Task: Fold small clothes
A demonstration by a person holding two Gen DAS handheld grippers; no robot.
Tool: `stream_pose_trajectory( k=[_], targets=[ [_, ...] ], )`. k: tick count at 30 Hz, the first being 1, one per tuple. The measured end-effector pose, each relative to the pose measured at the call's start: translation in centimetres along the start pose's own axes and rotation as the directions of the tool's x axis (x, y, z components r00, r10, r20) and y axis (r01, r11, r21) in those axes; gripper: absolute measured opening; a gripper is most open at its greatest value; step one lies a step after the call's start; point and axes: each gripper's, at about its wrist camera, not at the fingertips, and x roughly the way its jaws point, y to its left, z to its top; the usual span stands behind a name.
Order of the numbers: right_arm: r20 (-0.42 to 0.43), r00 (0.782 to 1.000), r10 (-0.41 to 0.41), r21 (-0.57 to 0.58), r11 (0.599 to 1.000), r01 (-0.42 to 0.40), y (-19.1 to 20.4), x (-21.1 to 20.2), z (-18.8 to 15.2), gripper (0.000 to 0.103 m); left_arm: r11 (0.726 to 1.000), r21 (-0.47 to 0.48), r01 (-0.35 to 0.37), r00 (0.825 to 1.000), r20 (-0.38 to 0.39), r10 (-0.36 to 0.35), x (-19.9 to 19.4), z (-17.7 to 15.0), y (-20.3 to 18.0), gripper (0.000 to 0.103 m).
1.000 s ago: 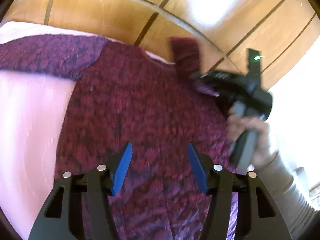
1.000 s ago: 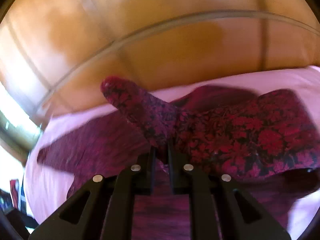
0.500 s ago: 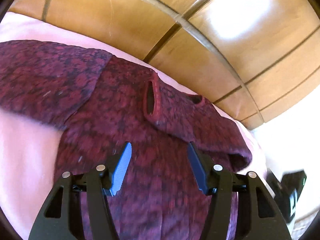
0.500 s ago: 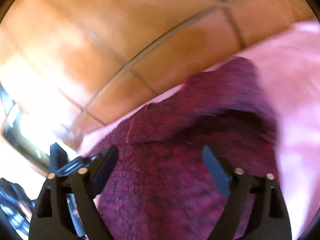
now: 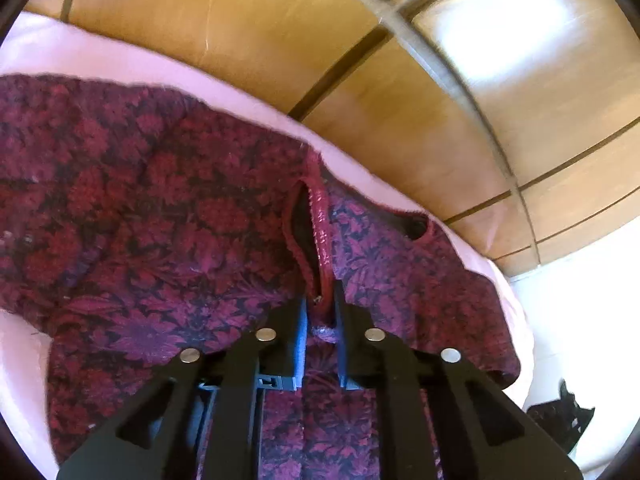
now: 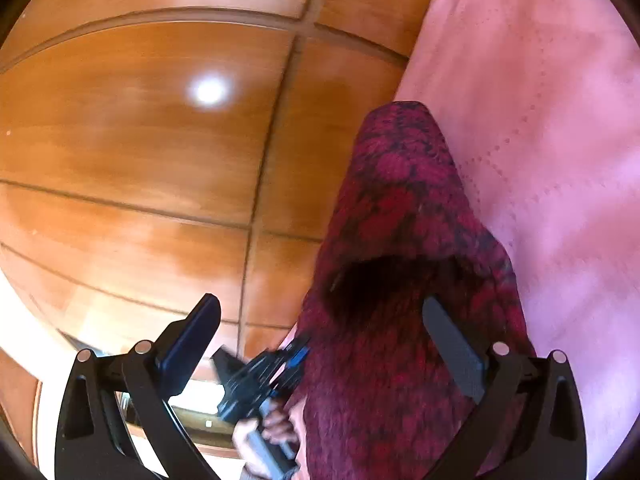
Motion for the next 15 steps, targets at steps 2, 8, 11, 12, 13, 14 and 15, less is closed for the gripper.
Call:
stream_pose_trajectory(
  k=[2,8,11,12,13,14,15],
  targets=[
    [0.021,1.0,-0.017,0.014,1.0,0.017,-0.7,0.4,0.8,0.101,1.0,0.025,-0.001,0.999,0.051,-0.001,-1.9,-0.3,0.1,0.01],
    [0.069,0.992,-0.105,0.04,0.994,0.102,-2.6,0.4,1.7,0.099,0.991,0.066,-0.116,0.99,0.083,0.11,-4.6,-2.1,3.1,0.01],
    [0.034,0.987,-0.157,-0.033,0.987,0.159,-1.6,0.5,0.6,0.1,0.978,0.104,-0.183,0.982,0.057,0.178,-3.6,-3.3,3.9,0.01],
    [0.018,0.981,-0.194,-0.067,0.979,0.194,-1.0,0.2,0.0,0.1,0.976,0.112,-0.185,0.982,0.063,0.178,-3.7,-3.5,3.9,0.01],
    [0.009,0.977,-0.215,-0.094,0.972,0.215,-0.7,-0.1,-0.4,0.1,0.976,0.12,-0.182,0.982,0.072,0.175,-3.9,-3.5,3.8,0.01],
    [-0.008,0.974,-0.226,-0.117,0.968,0.224,-0.6,-0.1,-0.7,0.1,0.976,0.124,-0.178,0.983,0.076,0.169,-4.3,-3.1,3.9,0.01],
    [-0.026,0.972,-0.232,-0.14,0.964,0.226,-0.1,-0.5,-1.2,0.1,0.976,0.131,-0.175,0.983,0.083,0.165,-4.6,-3.0,3.7,0.01]
  ],
)
